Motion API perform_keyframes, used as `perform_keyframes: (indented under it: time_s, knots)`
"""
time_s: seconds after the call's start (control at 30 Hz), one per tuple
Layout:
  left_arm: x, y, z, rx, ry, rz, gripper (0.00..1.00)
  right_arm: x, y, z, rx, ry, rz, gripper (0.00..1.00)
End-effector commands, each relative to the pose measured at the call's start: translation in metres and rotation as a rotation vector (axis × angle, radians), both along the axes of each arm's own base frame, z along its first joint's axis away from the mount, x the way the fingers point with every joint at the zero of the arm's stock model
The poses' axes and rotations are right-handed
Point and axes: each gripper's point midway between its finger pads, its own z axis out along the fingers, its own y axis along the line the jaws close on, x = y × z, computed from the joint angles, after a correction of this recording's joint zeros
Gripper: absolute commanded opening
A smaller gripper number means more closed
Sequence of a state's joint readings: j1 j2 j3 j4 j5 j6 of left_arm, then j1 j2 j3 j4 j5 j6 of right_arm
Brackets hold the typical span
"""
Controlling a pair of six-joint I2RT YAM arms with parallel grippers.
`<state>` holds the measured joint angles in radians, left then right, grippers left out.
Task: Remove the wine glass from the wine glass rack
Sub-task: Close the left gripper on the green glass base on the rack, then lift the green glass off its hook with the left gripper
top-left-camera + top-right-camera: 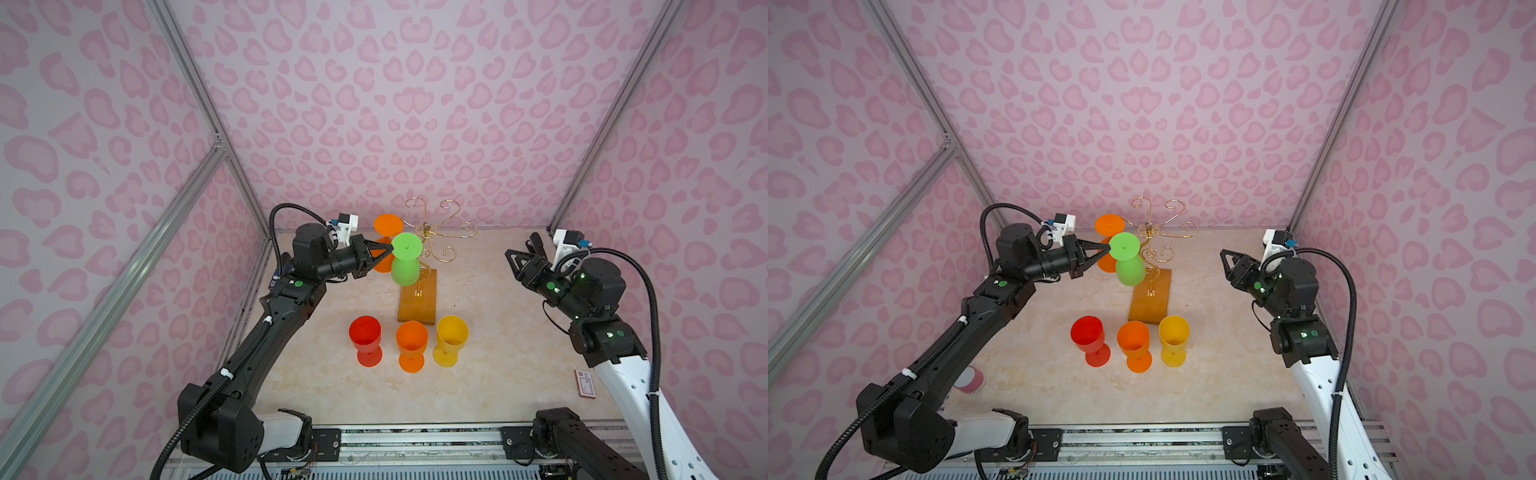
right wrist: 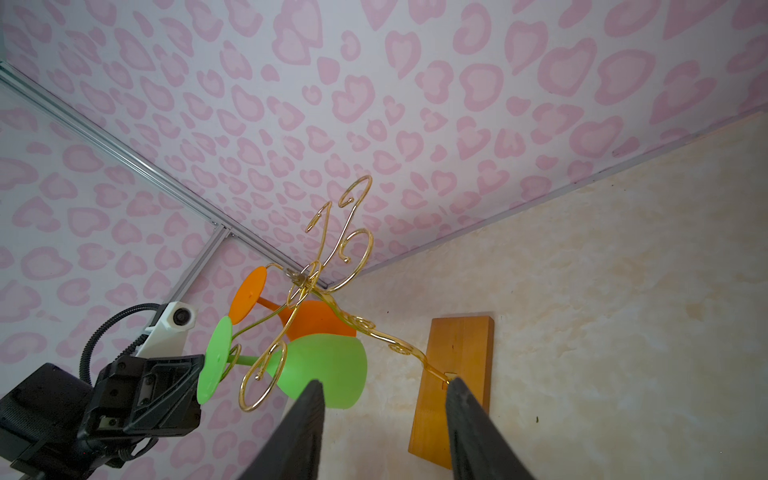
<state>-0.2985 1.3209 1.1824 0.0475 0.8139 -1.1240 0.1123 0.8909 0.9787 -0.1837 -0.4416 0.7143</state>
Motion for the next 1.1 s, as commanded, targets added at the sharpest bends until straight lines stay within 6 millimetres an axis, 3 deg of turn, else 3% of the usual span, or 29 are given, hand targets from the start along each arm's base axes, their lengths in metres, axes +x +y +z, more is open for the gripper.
perform_keyframes:
  time_s: [0.0, 0.57, 1.07]
  knots:
    - [-0.003, 0.0, 0.015, -0.021, -0.05, -0.007, 0.02, 0.001, 0.002, 0.002, 0.006, -0.014, 0.013, 0.48]
    - [-0.012, 0.006, 0.042, -0.057, -0.09, -0.006, 0.02, 0.0, 0.001, 0.001, 0.002, -0.015, 0.008, 0.48]
    - [-0.011, 0.016, 0.034, -0.059, -0.01, 0.017, 0.02, -0.001, 0.001, 0.0, 0.0, -0.014, 0.005, 0.48]
